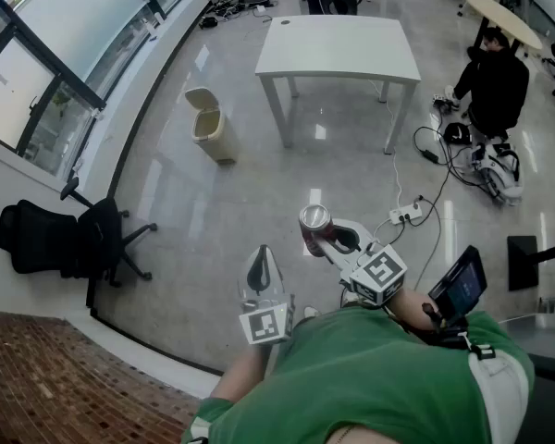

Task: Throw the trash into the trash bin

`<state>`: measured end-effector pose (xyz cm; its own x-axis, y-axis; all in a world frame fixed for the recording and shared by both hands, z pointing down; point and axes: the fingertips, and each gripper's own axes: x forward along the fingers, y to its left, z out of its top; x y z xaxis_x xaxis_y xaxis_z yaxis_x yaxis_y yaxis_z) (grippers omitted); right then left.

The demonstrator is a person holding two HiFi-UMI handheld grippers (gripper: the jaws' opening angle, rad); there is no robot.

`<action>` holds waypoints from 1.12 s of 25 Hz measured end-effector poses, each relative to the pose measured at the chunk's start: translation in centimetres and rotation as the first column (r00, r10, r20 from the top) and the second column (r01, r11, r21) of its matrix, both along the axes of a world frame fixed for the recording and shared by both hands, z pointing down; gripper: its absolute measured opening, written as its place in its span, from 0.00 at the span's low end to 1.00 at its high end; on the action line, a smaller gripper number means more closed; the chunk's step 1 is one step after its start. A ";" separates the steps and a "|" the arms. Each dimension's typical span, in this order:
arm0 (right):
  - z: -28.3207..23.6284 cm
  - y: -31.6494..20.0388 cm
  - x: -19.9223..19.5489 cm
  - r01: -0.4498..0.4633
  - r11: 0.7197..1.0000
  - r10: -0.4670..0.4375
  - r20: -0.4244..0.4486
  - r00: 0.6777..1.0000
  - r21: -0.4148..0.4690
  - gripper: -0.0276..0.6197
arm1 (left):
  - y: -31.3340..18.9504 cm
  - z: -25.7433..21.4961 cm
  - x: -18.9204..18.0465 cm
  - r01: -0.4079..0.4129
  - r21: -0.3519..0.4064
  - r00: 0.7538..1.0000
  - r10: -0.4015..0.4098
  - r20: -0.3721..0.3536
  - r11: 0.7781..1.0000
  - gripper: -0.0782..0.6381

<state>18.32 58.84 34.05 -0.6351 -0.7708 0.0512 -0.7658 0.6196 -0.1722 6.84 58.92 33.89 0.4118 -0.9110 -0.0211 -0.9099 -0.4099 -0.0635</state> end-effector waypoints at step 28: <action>-0.5 0.9 -2.3 0.032 0.999 -0.032 -0.004 0.999 0.032 0.15 | 0.4 -0.6 -2.8 0.077 -0.017 0.997 -0.077 -0.018 0.997 0.12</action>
